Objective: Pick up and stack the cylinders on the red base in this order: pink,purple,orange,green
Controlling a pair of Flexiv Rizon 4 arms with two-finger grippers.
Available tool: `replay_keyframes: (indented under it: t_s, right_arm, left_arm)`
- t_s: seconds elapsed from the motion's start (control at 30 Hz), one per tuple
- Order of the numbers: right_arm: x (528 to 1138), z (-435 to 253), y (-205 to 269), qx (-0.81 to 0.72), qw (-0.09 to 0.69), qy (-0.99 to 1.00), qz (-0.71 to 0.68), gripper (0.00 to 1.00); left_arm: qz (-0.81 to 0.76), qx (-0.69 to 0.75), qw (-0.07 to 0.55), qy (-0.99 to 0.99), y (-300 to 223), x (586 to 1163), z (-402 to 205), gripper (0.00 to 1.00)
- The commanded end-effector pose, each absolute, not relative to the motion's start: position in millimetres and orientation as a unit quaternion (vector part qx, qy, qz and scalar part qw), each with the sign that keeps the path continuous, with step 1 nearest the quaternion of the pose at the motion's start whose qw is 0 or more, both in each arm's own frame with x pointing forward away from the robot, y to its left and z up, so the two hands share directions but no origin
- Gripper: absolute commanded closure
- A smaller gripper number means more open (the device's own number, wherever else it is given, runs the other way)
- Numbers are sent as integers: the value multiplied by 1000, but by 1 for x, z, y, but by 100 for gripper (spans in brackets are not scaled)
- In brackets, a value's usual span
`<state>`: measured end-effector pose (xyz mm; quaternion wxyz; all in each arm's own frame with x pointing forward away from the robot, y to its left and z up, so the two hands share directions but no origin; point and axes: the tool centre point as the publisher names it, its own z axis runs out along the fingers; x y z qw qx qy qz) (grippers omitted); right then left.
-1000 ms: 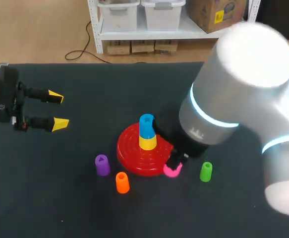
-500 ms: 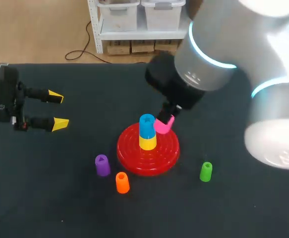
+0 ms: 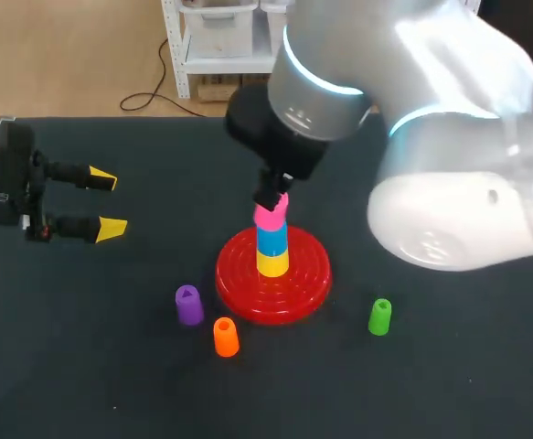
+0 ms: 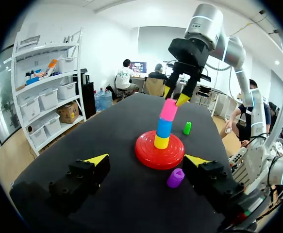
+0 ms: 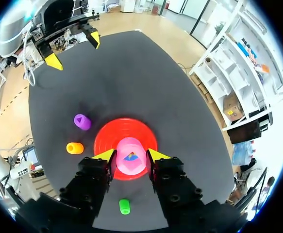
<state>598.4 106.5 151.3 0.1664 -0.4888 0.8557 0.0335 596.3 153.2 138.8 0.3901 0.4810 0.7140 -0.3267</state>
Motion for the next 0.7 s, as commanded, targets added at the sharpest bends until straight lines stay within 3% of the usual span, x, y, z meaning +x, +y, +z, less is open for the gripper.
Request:
replay_keyframes:
  t_s: [0.03,0.7]
  right_arm:
    - [606,148,113,-490,160,856,28,100]
    - [600,145,110,-490,145,859,29,100]
  left_arm:
    - [-327,481,393,712,154,596,137,0]
    - [-327,481,393,712,154,596,137,0]
